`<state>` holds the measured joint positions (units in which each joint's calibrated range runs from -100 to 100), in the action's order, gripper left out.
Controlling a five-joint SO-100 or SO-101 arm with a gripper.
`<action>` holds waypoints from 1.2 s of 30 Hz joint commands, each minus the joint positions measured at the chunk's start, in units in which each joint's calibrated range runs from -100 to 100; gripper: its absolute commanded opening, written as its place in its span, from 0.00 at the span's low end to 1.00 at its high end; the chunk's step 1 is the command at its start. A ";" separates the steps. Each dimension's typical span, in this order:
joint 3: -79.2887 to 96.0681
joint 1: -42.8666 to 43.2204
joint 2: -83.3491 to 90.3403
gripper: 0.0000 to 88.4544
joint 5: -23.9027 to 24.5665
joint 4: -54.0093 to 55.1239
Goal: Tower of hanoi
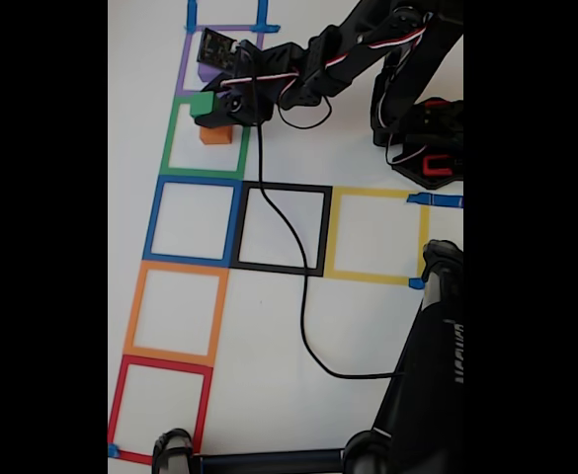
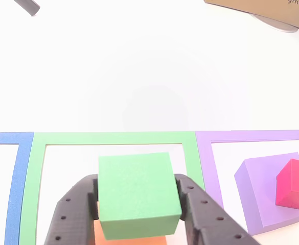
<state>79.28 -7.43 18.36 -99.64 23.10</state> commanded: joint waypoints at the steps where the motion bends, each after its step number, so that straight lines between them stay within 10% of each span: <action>1: 0.81 -0.62 -0.56 0.05 -0.36 3.95; 36: 2.99 -0.05 -12.43 0.06 -0.36 17.55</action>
<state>83.00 -7.20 5.95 -99.64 39.14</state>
